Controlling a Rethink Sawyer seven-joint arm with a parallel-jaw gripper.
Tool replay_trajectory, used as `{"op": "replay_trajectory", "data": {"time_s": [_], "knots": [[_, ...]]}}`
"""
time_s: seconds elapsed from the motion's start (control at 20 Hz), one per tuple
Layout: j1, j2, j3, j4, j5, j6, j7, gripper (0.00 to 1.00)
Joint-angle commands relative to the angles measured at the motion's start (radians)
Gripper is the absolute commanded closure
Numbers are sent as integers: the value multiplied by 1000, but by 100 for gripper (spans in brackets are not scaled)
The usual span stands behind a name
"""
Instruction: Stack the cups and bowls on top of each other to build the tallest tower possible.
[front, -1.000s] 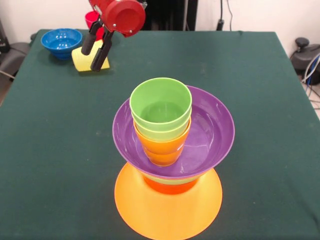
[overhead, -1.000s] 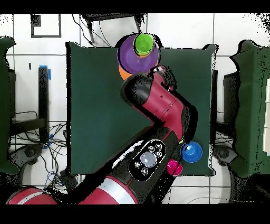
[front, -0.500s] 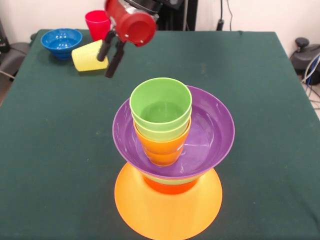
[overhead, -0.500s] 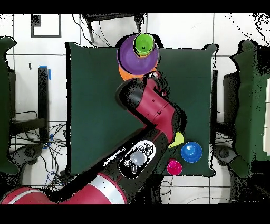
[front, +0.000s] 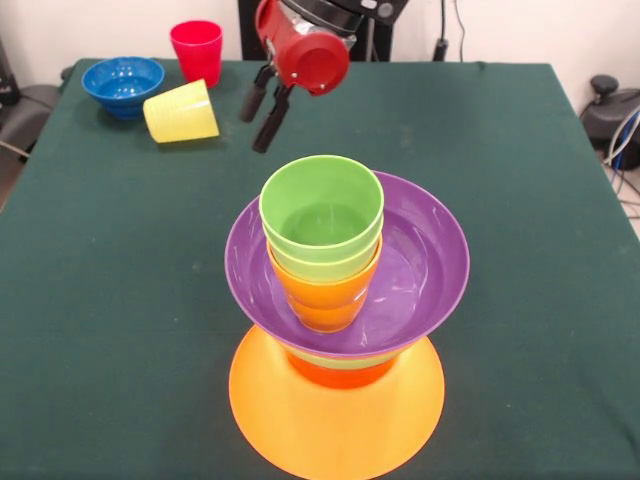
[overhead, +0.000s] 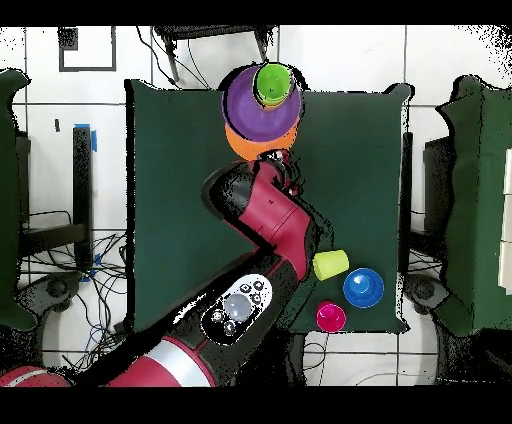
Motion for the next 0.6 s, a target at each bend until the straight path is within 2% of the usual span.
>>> {"op": "replay_trajectory", "data": {"time_s": [0.05,0.4,0.6], "knots": [[32,69,96,72,17,25,251,0],[44,124,94,76,34,-57,284,0],[55,161,73,75,49,-66,306,0]]}}
